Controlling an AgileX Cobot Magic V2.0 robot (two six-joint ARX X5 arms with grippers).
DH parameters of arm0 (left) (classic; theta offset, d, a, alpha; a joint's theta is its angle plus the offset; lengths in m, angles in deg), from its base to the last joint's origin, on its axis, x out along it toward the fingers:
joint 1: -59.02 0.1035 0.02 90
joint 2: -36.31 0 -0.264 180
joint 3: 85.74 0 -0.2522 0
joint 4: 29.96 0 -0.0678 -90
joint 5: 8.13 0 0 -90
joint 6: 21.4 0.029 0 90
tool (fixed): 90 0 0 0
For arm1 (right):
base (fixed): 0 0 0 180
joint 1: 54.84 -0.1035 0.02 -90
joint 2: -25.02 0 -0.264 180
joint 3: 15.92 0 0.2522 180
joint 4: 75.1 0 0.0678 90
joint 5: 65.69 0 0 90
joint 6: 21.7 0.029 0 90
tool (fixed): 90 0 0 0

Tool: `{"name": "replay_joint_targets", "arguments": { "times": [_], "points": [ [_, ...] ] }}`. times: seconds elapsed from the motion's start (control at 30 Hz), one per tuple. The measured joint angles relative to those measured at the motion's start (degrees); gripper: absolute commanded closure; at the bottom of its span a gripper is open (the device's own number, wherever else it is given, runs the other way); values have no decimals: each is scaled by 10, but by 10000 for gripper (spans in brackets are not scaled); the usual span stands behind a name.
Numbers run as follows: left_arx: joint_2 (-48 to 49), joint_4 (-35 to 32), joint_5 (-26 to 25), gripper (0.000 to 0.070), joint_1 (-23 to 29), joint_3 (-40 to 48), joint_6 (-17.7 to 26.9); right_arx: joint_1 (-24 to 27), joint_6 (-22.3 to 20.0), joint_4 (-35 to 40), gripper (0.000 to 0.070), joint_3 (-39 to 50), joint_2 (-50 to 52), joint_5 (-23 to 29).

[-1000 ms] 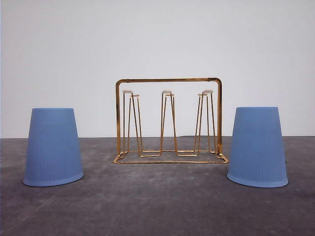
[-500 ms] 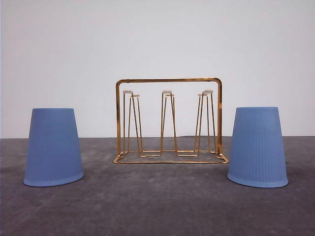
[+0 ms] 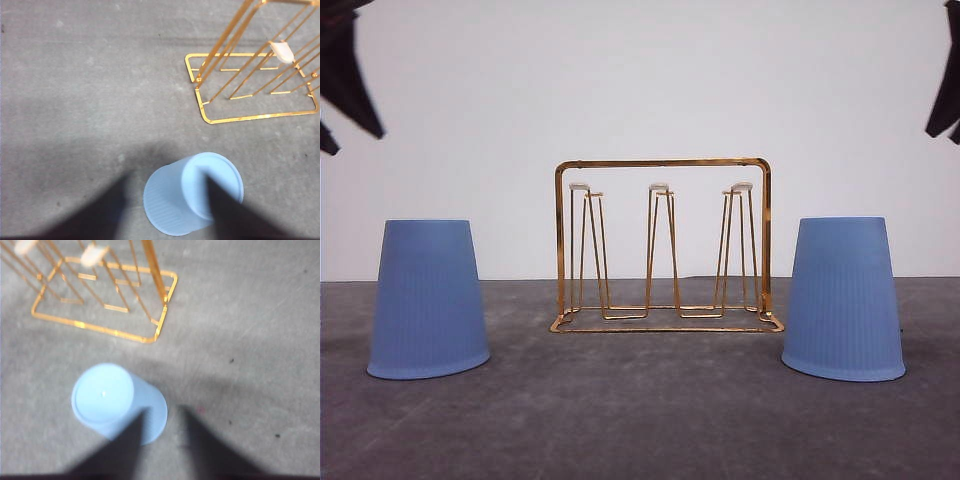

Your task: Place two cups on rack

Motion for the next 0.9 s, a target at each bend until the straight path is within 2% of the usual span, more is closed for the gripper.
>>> {"name": "replay_joint_targets", "arguments": {
  "times": [0.03, 0.1, 0.57, 0.9],
  "points": [
    [0, 0, 0, 103, -3, 0, 1, 0, -2, -2, 96, 0, 0, 0],
    [0, 0, 0, 103, -8, 0, 3, 0, -4, -8, 43, 0, 0, 0],
    [-67, -35, 3, 102, -80, 0, 3, 0, -13, -12, 41, 0, 0, 0],
    [-166, -41, 72, 104, -112, 0, 3, 0, -13, -20, 41, 0, 0, 0]
  ]
}}
